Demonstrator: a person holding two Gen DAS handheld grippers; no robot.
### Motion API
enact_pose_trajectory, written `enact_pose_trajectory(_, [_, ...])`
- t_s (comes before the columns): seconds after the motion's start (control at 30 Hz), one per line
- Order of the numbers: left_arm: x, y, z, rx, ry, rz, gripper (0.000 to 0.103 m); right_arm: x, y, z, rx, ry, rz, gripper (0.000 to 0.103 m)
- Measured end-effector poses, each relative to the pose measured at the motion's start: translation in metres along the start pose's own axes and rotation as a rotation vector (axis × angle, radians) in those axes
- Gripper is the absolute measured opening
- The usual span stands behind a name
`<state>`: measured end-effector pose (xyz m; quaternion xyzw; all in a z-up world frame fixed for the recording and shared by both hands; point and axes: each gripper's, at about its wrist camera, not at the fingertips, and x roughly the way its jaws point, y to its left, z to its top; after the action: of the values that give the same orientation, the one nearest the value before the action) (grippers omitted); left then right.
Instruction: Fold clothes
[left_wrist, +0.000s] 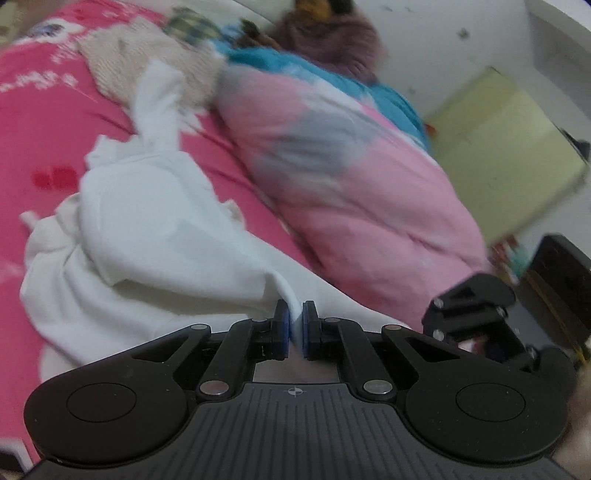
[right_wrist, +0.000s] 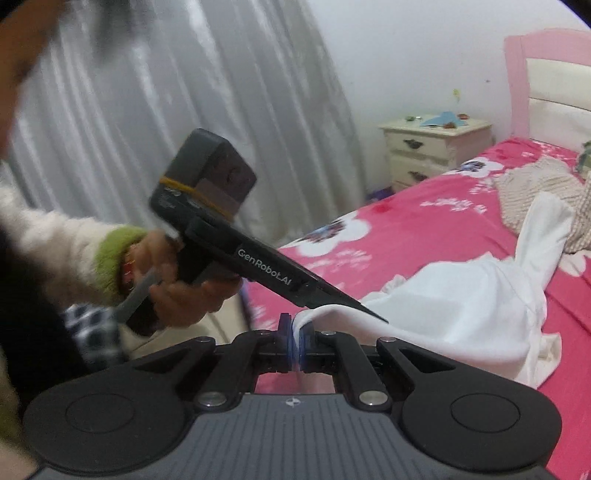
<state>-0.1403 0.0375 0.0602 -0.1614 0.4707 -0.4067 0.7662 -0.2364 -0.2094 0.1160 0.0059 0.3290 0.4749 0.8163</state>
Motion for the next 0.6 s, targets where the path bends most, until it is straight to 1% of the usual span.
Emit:
enact_pose_trajectory(0.07, [-0.001, -0.009, -0.02, 0.013, 0.065, -0.027, 0.005, -0.007, 0.016, -0.014, -0.004, 0.031, 0.022, 0.006])
enact_pose_trajectory(0.13, [0.012, -0.012, -0.043, 0.051, 0.154, -0.017, 0.006, -0.009, 0.031, -0.04, 0.005, 0.078, 0.043, 0.006])
enact_pose_trajectory(0.17, [0.022, -0.012, -0.052, 0.084, 0.194, 0.002, 0.006, -0.005, 0.031, -0.054, 0.03, 0.098, 0.043, 0.006])
enact_pose_trajectory(0.23, [0.045, -0.009, -0.069, 0.16, 0.264, 0.052, 0.013, 0.005, 0.03, -0.083, 0.085, 0.137, 0.043, 0.006])
enact_pose_trajectory(0.27, [0.056, -0.006, -0.077, 0.189, 0.29, 0.095, 0.014, 0.013, 0.027, -0.099, 0.126, 0.16, 0.038, 0.008])
enact_pose_trajectory(0.3, [0.063, -0.001, -0.081, 0.199, 0.31, 0.137, 0.02, 0.022, 0.024, -0.115, 0.163, 0.189, 0.016, 0.011])
enact_pose_trajectory(0.33, [0.068, 0.004, -0.084, 0.2, 0.329, 0.174, 0.025, 0.029, 0.023, -0.129, 0.193, 0.234, -0.017, 0.015])
enact_pose_trajectory(0.37, [0.069, 0.007, -0.086, 0.199, 0.343, 0.208, 0.028, 0.034, 0.02, -0.14, 0.213, 0.298, -0.051, 0.026])
enact_pose_trajectory(0.4, [0.064, 0.01, -0.085, 0.194, 0.344, 0.232, 0.035, 0.035, 0.019, -0.148, 0.217, 0.365, -0.097, 0.032])
enact_pose_trajectory(0.43, [0.056, 0.012, -0.081, 0.193, 0.327, 0.244, 0.044, 0.032, 0.017, -0.152, 0.214, 0.41, -0.133, 0.034])
enact_pose_trajectory(0.47, [0.048, 0.013, -0.075, 0.2, 0.296, 0.257, 0.049, 0.021, 0.017, -0.151, 0.202, 0.422, -0.154, 0.035])
enact_pose_trajectory(0.5, [0.041, 0.013, -0.068, 0.209, 0.26, 0.274, 0.061, 0.01, 0.015, -0.148, 0.196, 0.415, -0.172, 0.04])
enact_pose_trajectory(0.53, [0.038, 0.015, -0.058, 0.221, 0.22, 0.303, 0.069, -0.001, 0.01, -0.14, 0.204, 0.376, -0.185, 0.045])
enact_pose_trajectory(0.57, [0.037, 0.016, -0.046, 0.235, 0.176, 0.338, 0.071, -0.008, -0.001, -0.129, 0.214, 0.33, -0.203, 0.058])
enact_pose_trajectory(0.6, [0.037, 0.018, -0.033, 0.249, 0.132, 0.374, 0.074, -0.013, -0.012, -0.118, 0.22, 0.282, -0.224, 0.066])
